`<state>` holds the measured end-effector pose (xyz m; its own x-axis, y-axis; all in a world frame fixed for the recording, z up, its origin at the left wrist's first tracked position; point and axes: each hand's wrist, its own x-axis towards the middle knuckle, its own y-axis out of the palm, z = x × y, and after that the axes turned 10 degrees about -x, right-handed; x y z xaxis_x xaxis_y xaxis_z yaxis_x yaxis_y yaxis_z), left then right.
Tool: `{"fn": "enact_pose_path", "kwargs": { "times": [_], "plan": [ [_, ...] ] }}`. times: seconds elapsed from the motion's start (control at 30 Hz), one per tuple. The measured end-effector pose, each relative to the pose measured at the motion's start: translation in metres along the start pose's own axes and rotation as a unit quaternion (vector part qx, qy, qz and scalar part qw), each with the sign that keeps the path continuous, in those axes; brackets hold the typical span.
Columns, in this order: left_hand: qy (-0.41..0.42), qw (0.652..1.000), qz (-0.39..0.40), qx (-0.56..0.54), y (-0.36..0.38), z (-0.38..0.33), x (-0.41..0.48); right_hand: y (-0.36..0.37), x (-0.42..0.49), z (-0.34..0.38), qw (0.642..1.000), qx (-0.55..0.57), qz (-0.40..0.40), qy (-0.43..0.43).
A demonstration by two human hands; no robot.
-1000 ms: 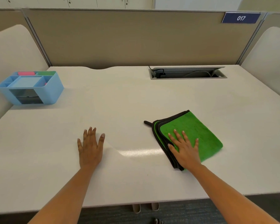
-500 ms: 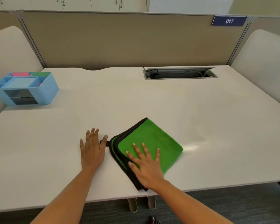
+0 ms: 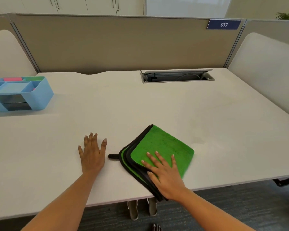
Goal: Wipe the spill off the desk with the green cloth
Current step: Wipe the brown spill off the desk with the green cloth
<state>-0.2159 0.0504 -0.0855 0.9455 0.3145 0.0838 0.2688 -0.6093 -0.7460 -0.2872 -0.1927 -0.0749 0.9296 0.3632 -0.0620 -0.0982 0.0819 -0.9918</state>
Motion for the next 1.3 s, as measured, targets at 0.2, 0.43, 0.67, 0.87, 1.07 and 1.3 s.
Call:
{"fn": "enact_pose_path", "kwargs": {
  "times": [0.2, 0.43, 0.67, 0.87, 1.07, 1.3],
  "plan": [
    [-0.004, 1.000, -0.001, 0.000, 0.001, 0.000, 0.003, -0.004, -0.012, -0.036, 0.998, -0.021, 0.004, 0.059],
    [-0.008, 1.000, -0.005, -0.017, 0.003, -0.002, 0.013, -0.005, 0.012, -0.063, 0.993, -0.032, 0.003, 0.111],
    [-0.015, 0.999, -0.012, -0.033, -0.001, 0.004, 0.033, -0.009, 0.057, -0.080, 0.989, -0.037, 0.011, 0.145],
    [-0.010, 0.999, -0.013, -0.031, 0.001, 0.001, 0.060, -0.013, 0.094, -0.082, 0.985, -0.017, 0.010, 0.174],
    [-0.004, 1.000, -0.012, 0.002, 0.005, 0.003, 0.088, -0.020, 0.135, -0.086, 0.982, -0.020, 0.024, 0.188],
    [-0.010, 1.000, -0.021, 0.013, 0.012, 0.002, 0.111, -0.025, 0.184, -0.085, 0.982, -0.007, 0.008, 0.191]
  ]
}}
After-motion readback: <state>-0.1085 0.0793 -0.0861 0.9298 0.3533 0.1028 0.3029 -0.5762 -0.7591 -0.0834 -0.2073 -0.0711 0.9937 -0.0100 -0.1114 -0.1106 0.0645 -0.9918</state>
